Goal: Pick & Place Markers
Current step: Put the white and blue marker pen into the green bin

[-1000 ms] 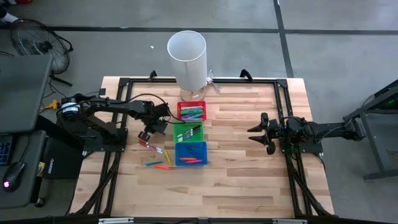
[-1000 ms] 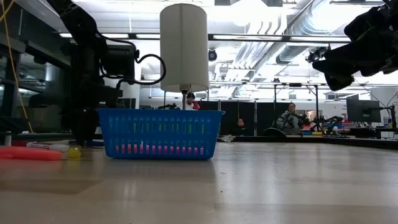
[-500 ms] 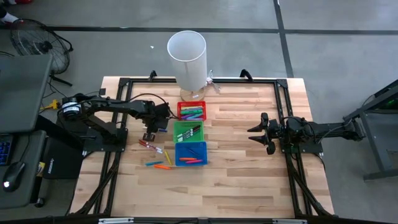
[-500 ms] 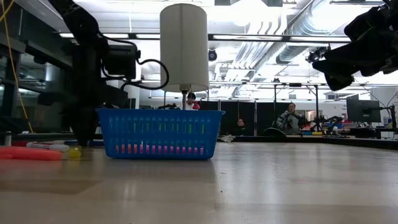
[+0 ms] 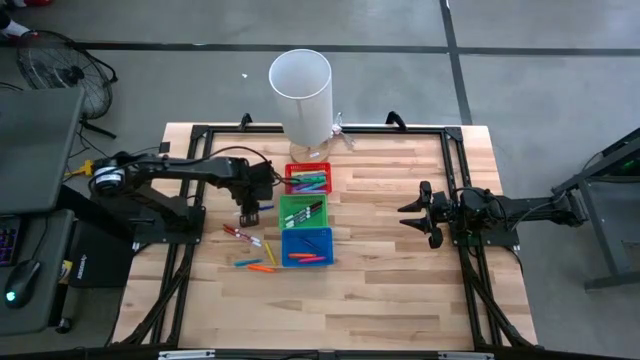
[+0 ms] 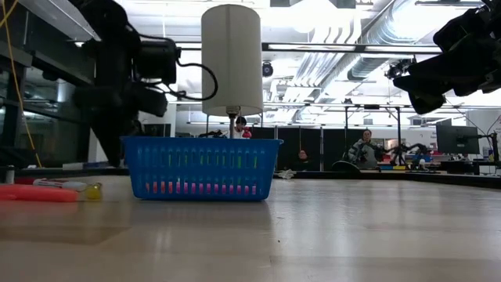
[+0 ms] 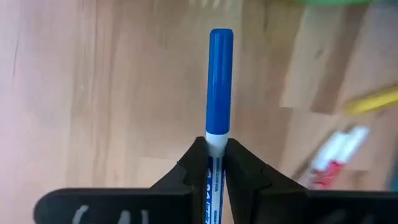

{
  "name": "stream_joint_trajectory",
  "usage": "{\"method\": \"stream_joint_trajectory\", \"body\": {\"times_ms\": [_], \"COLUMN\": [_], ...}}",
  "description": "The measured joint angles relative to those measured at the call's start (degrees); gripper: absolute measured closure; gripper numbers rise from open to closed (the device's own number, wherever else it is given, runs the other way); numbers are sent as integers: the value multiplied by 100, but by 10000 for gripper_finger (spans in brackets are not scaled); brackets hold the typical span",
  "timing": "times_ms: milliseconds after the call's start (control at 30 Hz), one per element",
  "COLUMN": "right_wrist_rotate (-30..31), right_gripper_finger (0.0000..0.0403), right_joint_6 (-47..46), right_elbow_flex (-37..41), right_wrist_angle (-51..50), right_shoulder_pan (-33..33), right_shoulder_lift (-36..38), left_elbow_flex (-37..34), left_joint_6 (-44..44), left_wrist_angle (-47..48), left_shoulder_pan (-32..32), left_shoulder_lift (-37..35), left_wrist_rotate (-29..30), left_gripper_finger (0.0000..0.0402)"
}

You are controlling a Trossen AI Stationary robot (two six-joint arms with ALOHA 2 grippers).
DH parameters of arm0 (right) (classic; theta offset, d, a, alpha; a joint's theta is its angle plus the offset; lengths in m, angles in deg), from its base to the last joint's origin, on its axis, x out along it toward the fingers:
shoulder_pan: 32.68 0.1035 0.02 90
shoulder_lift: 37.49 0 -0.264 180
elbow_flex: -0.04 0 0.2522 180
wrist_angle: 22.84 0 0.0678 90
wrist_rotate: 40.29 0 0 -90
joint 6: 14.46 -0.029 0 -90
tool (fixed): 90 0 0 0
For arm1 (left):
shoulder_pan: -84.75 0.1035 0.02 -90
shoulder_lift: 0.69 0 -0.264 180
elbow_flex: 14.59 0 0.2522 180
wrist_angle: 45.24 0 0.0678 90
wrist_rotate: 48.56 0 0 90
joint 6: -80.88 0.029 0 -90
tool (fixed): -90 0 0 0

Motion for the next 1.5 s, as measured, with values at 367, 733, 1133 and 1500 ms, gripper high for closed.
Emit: {"method": "stream_joint_trajectory", "body": {"times_ms": [367, 733, 1133, 1500], "right_wrist_rotate": [-2, -2, 1, 1], "right_gripper_finger": [253, 253, 253, 253], "right_joint_6": [-1, 4, -2, 0], "right_elbow_flex": [0, 0, 0, 0], "right_wrist_angle": [0, 1, 0, 0], "right_shoulder_pan": [-1, 0, -2, -2], "right_shoulder_lift": [0, 0, 0, 0], "left_elbow_flex": [689, 1447, 2163, 2381], "left_joint_6": [-1237, -1680, -2249, -2260], "left_wrist_angle": [255, 16, -330, -512], "left_shoulder_pan": [2, 2, -239, -821], "left_shoulder_lift": [-197, 116, 894, 1300], "left_wrist_rotate": [-659, -1096, -1026, 563], "left_gripper_finger": [373, 373, 373, 373]}}
